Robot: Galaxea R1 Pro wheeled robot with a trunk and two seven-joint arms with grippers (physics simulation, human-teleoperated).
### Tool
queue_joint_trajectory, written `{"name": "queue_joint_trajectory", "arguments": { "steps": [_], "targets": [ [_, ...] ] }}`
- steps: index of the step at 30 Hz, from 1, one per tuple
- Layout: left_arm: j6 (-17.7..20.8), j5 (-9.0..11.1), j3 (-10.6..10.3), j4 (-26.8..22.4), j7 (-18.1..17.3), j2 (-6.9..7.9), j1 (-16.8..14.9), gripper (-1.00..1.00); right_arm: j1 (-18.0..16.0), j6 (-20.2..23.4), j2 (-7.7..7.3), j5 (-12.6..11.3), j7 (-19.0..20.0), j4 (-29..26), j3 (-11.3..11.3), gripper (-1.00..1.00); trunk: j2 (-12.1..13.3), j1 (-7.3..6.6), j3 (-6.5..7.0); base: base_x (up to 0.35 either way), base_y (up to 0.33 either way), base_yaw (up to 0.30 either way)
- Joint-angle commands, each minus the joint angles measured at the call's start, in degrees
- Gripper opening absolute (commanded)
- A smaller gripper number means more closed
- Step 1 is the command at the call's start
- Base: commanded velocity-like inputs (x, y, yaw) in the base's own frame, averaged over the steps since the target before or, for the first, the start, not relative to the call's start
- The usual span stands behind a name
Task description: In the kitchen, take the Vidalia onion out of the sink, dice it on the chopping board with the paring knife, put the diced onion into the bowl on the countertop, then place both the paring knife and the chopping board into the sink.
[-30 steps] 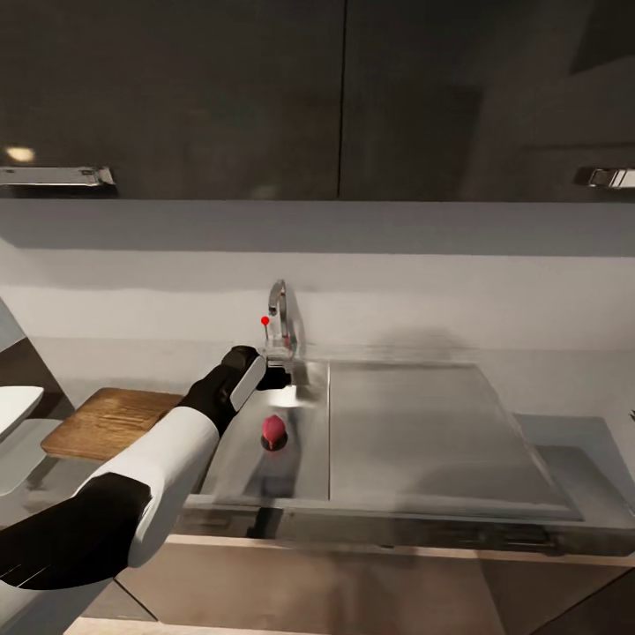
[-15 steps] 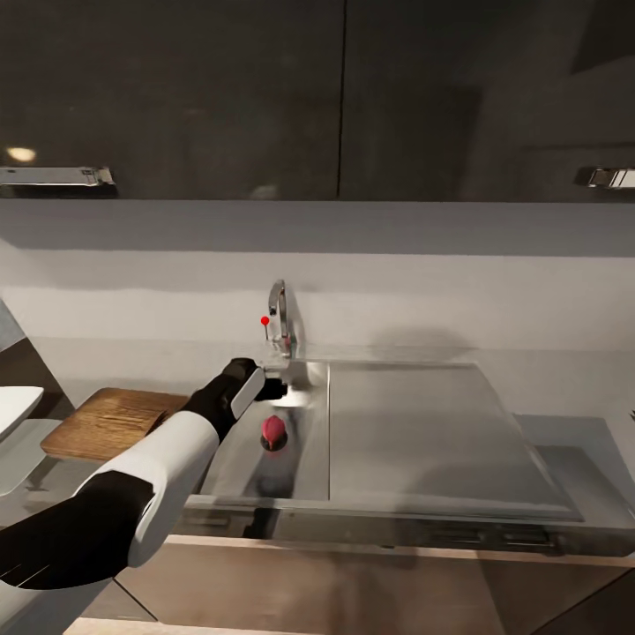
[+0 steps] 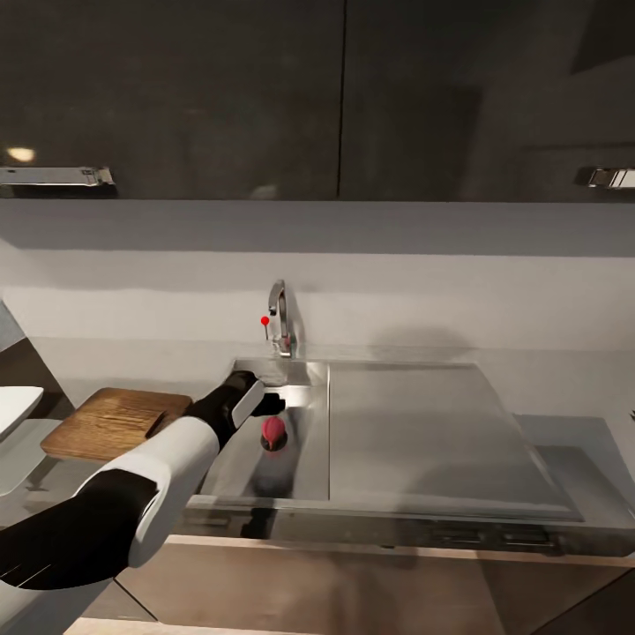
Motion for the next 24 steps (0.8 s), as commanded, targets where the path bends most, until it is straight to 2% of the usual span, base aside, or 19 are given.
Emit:
{"name": "queue_joint_trajectory", "arguments": {
  "steps": [1, 14, 24],
  "targets": [
    [-0.59, 0.61, -0.41, 0.49, 0.41, 0.03, -0.04, 1.00, -0.04, -0.19, 0.03, -0.58, -0.08, 0.04, 0.47, 1.00, -0.06, 0.01, -0.07, 0.000, 0.000, 0.000],
    [-2.26, 0.61, -0.50, 1.55, 0.37, -0.27, -0.04, 1.00, -0.04, -0.19, 0.07, -0.61, 0.07, 0.04, 0.47, 1.00, -0.06, 0.01, -0.10, 0.003, 0.000, 0.000],
    [-2.32, 0.61, -0.67, 1.94, 0.29, -0.37, -0.04, 1.00, -0.04, -0.19, 0.09, -0.61, 0.10, 0.04, 0.47, 1.00, -0.06, 0.01, -0.53, 0.094, -0.040, 0.000]
  ]
}}
